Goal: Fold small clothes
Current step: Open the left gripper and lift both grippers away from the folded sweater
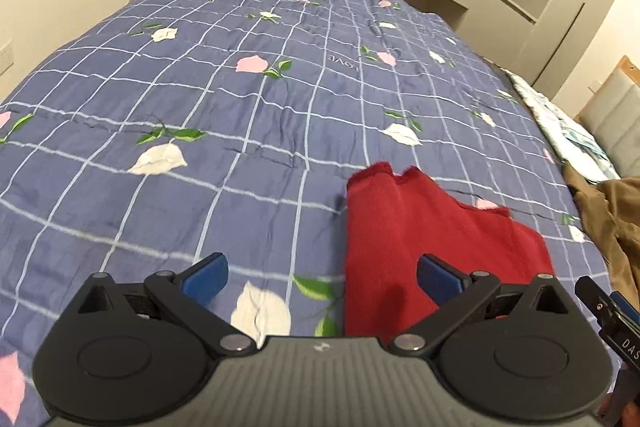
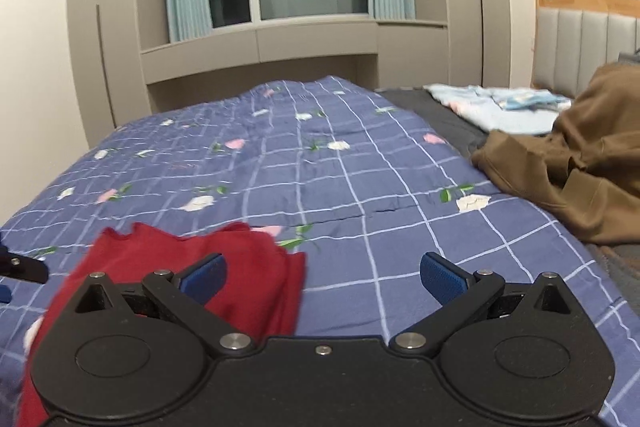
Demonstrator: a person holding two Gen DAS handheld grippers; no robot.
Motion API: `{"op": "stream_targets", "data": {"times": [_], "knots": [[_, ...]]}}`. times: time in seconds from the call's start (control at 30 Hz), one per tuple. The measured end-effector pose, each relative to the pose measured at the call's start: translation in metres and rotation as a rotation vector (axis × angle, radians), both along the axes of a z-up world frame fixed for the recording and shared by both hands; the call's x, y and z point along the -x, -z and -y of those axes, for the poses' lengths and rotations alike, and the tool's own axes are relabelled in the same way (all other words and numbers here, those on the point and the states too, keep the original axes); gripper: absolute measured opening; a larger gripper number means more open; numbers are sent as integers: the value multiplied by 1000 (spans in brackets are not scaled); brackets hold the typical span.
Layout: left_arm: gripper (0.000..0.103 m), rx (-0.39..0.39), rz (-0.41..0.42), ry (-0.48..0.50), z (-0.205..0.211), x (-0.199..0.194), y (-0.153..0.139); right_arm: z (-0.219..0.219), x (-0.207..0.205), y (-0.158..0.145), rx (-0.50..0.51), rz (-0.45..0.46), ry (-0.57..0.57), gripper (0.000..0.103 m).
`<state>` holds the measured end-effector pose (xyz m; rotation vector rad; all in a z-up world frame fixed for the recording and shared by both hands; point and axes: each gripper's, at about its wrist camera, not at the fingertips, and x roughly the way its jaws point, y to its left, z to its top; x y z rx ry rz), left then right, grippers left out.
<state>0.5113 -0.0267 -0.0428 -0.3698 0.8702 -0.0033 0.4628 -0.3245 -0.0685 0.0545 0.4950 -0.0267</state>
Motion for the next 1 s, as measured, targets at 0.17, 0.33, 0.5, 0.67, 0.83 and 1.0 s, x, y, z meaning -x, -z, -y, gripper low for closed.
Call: {"op": "stream_targets", "data": {"times": [0.17, 0.33, 0.5, 0.67, 0.83, 1.0], "knots": [[102, 7, 9, 65, 10, 31, 5, -18, 43, -2, -9, 6, -60, 103], [102, 19, -22, 96, 17, 54, 22, -24, 75, 11, 35, -12, -36, 103], [103, -23, -81, 96, 19, 58, 38, -12, 78, 40, 67, -95, -7, 103], [103, -62, -82, 116, 23, 60, 40, -1, 77, 50, -12, -116, -5, 103], [103, -68, -77, 115, 24, 62, 41, -2, 78, 52, -7, -111, -7, 103], [103, -71, -77, 113, 25, 62, 41, 1, 75, 53, -26, -117, -11, 103]]}}
